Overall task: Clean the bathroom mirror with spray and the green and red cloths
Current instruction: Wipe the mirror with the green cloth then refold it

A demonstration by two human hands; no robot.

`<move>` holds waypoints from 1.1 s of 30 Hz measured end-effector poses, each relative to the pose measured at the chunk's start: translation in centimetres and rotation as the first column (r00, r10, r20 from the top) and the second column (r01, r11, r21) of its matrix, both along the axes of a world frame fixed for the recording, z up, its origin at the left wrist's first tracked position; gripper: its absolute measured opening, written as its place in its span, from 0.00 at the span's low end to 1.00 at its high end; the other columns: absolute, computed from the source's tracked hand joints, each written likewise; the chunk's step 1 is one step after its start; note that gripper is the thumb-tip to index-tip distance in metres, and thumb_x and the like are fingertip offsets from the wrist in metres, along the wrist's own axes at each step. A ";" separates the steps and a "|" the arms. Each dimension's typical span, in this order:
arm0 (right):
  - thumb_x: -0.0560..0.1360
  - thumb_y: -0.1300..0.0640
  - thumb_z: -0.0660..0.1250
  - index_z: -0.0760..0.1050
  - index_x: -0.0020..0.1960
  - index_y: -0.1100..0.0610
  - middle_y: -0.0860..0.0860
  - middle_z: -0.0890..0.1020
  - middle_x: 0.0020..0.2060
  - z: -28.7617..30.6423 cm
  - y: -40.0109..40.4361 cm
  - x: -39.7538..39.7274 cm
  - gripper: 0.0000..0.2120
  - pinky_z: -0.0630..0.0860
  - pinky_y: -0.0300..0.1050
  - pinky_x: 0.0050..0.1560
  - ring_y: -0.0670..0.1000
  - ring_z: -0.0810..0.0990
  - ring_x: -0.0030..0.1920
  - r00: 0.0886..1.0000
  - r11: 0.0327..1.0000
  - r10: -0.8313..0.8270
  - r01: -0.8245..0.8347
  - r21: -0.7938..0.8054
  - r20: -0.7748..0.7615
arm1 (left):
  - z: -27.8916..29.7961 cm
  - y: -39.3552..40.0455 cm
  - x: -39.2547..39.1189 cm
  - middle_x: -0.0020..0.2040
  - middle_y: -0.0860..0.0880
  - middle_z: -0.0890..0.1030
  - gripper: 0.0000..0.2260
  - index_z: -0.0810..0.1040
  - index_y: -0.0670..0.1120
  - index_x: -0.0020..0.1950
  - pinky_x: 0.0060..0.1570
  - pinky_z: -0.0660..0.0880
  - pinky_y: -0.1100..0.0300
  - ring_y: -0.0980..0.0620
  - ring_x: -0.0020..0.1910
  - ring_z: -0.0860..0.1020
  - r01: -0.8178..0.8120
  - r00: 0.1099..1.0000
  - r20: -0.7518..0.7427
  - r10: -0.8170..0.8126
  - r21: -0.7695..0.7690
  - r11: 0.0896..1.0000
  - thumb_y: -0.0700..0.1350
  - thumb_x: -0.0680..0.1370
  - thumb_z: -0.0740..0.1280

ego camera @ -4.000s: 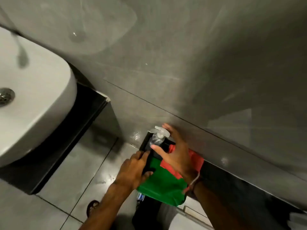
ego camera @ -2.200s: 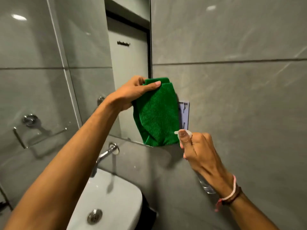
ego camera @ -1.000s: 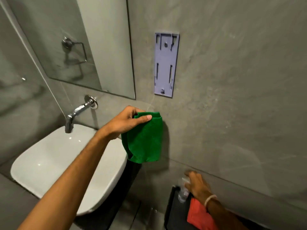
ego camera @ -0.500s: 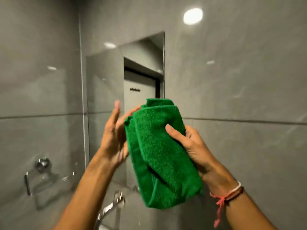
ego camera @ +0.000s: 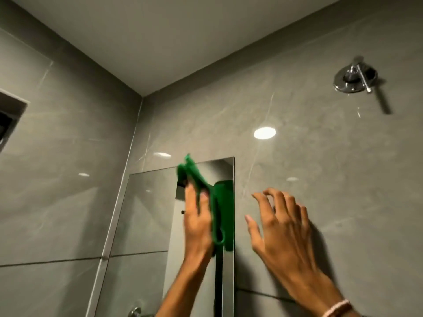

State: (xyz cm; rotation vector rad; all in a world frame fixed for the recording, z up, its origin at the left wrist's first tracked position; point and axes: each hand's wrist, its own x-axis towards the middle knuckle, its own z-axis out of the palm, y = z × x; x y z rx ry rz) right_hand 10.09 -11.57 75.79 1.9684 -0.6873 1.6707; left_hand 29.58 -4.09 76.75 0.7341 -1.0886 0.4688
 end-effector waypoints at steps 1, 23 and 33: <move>0.70 0.47 0.78 0.82 0.65 0.55 0.60 0.84 0.63 0.9 -1.1 0.0 0.26 0.80 0.60 0.60 0.63 0.83 0.62 0.995 0.997 -0.073 0.072 -0.005 -0.067 | 3.2 -2.1 -4.3 0.82 0.53 0.59 0.23 0.57 0.65 0.78 0.68 0.66 0.73 0.66 0.74 0.63 -0.233 0.963 0.118 0.241 -0.080 0.969 0.48 0.85 0.56; 0.76 0.30 0.49 0.45 0.85 0.41 0.57 0.46 0.87 6.3 -13.1 7.2 0.40 0.56 0.75 0.79 0.57 0.46 0.87 0.911 0.765 -0.406 0.381 -0.518 0.072 | -4.0 -1.0 30.6 0.84 0.43 0.53 0.26 0.57 0.46 0.81 0.81 0.50 0.45 0.41 0.82 0.53 -0.460 0.679 -0.345 0.648 0.488 0.742 0.56 0.85 0.51; 0.82 0.35 0.46 0.46 0.86 0.48 0.63 0.48 0.85 3.9 -5.4 3.8 0.36 0.46 0.74 0.82 0.61 0.46 0.86 0.905 0.898 -0.381 0.314 -0.308 -0.191 | -4.3 -6.4 7.5 0.84 0.44 0.44 0.25 0.51 0.60 0.81 0.79 0.50 0.36 0.41 0.83 0.46 -0.582 0.753 -0.092 0.651 0.367 0.725 0.57 0.83 0.51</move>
